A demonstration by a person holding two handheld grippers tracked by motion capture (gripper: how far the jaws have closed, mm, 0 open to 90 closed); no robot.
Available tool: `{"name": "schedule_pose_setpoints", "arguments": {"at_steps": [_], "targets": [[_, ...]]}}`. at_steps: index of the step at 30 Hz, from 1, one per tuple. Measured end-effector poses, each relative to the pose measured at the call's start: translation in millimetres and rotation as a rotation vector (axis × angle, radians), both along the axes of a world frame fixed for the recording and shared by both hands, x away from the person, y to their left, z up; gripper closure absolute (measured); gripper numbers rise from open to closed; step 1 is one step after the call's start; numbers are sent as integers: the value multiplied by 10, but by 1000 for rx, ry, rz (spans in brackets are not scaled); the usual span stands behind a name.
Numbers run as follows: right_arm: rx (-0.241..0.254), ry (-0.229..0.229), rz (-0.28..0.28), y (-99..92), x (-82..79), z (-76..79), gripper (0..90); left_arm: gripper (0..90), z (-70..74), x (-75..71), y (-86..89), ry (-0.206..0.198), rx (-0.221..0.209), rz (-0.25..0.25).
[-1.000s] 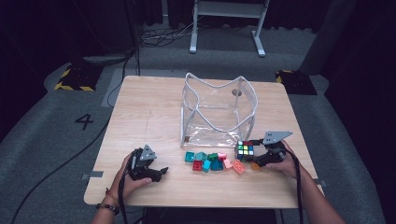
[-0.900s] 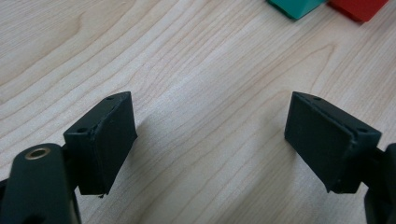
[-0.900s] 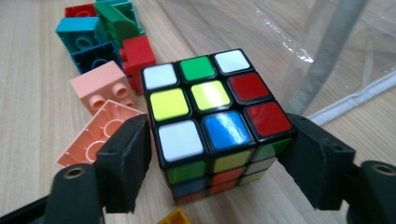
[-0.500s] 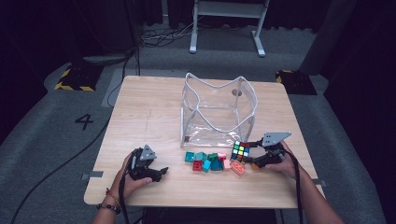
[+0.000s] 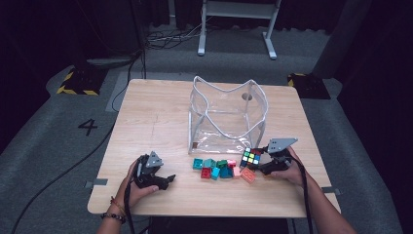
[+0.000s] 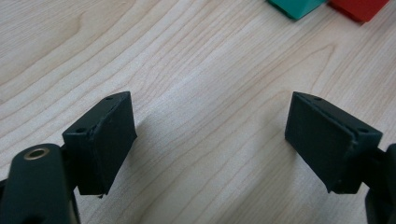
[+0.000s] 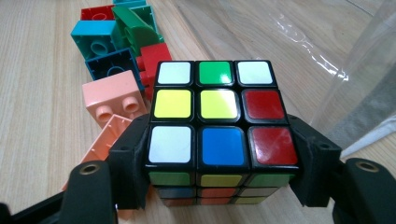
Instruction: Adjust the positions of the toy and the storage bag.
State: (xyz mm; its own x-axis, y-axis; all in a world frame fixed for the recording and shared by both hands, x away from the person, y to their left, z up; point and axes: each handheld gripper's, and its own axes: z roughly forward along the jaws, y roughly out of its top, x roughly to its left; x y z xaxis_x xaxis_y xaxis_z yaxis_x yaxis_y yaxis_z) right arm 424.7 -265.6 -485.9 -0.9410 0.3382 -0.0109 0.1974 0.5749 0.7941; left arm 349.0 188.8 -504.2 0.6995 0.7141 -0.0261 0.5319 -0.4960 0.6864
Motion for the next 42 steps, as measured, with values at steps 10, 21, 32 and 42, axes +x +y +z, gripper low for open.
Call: {"name": "schedule_pose_setpoints", "arguments": {"at_steps": [10, 21, 32, 42], "targets": [[2, -21, -14, -46, -40, 45, 338, 163, 0, 0, 0, 0, 0, 0], [53, -43, -51, -171, -102, 162, 338, 163, 0, 0, 0, 0, 0, 0], [74, -66, -110, -357, -173, 268, 338, 159, 1, 5, 1, 2, 3, -3], [93, -90, -169, -512, -123, 321, 339, 159, 1, 5, 1, 2, 3, -3]]}}
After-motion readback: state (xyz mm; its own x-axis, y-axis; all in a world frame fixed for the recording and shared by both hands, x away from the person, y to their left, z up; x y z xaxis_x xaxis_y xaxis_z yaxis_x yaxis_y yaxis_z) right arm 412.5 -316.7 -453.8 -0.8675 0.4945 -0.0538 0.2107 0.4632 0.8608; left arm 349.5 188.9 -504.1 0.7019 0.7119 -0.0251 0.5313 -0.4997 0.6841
